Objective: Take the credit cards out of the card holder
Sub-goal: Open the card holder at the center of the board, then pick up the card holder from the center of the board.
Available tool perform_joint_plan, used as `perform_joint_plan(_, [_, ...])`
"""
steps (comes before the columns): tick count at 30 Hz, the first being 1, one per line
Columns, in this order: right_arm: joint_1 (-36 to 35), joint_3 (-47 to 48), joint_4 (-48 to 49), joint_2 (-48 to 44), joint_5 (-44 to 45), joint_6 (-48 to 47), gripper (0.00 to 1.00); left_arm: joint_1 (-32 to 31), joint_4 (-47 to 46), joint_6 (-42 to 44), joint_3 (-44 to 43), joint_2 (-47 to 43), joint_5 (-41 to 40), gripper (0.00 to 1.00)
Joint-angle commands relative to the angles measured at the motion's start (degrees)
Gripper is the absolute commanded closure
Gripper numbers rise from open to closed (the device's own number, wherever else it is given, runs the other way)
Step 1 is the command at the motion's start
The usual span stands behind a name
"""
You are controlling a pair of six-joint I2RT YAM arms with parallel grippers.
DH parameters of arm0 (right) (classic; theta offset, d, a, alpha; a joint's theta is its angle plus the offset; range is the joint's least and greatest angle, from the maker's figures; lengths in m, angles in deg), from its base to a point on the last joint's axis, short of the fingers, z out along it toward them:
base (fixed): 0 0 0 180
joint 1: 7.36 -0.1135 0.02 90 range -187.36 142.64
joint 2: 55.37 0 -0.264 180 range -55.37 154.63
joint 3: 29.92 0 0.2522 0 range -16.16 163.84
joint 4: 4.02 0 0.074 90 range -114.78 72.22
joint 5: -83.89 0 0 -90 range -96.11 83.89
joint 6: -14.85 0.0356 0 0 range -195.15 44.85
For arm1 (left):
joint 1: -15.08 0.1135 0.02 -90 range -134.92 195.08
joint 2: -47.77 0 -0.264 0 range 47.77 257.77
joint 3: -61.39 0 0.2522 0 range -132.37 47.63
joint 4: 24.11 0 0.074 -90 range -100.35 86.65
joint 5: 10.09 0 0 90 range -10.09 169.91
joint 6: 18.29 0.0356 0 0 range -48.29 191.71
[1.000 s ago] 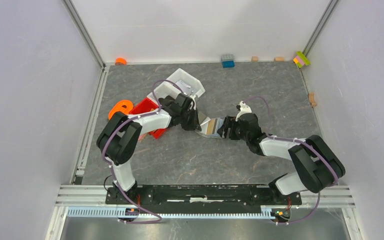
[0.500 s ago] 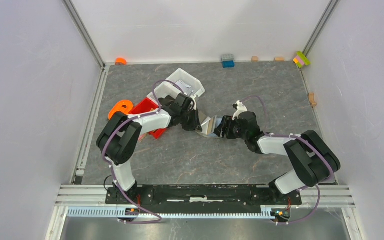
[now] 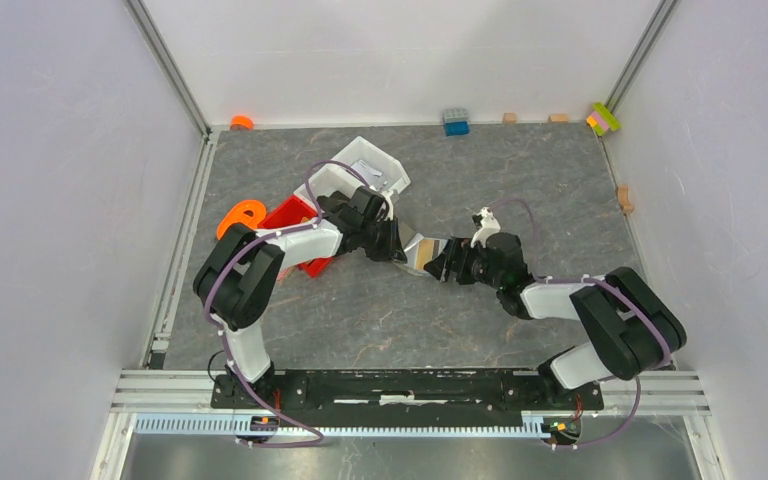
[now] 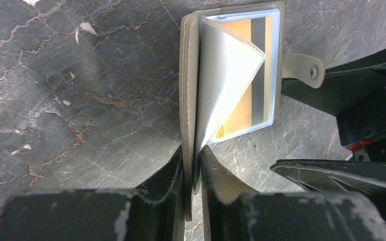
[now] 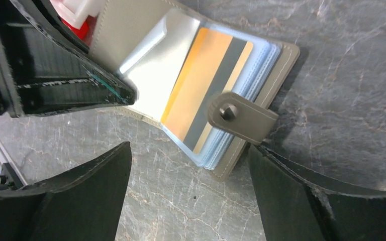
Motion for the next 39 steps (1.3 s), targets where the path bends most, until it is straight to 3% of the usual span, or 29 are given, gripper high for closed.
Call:
perform_joint_plan(1, [0.1, 2.6, 2.3, 2.5, -3.0, 0.9, 0.11, 0.1, -1.6, -1.6, 0.0, 0.1, 1.6, 0.78])
perform_joint_plan(10, [0.1, 5.9, -8.7, 1.7, 5.7, -1.1, 0.19, 0.1, -1.2, -1.6, -0.1, 0.4, 1.2, 0.78])
perform_joint_plan(13, [0.2, 7.0, -11.3, 1.7, 9.3, -1.4, 0.27, 0.1, -1.1, -1.6, -0.2, 0.4, 1.0, 0.76])
perform_joint_plan(16, [0.2, 8.6, -13.6, 2.9, 10.4, -2.3, 0.32, 0.1, -0.8, -1.3, -0.5, 0.7, 0.4, 0.68])
perform_joint_plan(21, [0.2, 9.9, -15.9, 3.4, 13.9, -4.1, 0.33, 0.1, 0.0, -0.5, -1.4, 1.9, -0.8, 0.43])
perform_joint_plan(27, [0.2, 10.8, -16.7, 3.9, 15.0, -5.4, 0.44, 0.1, -0.1, 0.4, -2.3, 3.4, -1.3, 0.37])
perform_joint_plan(33, [0.2, 10.3, -14.9, 4.3, 11.3, -5.4, 0.51, 0.0, -0.7, 0.6, -3.2, 5.5, -0.1, 0.40])
perform_joint_plan(36, [0.2, 10.3, -14.7, 4.2, 11.0, -5.4, 0.55, 0.1, -0.8, 0.6, -3.6, 6.0, 0.5, 0.52])
perform_joint_plan(39, [0.2, 10.4, -15.3, 3.7, 11.5, -5.5, 0.55, 0.1, -1.8, 0.4, -2.6, 4.6, 0.8, 0.72])
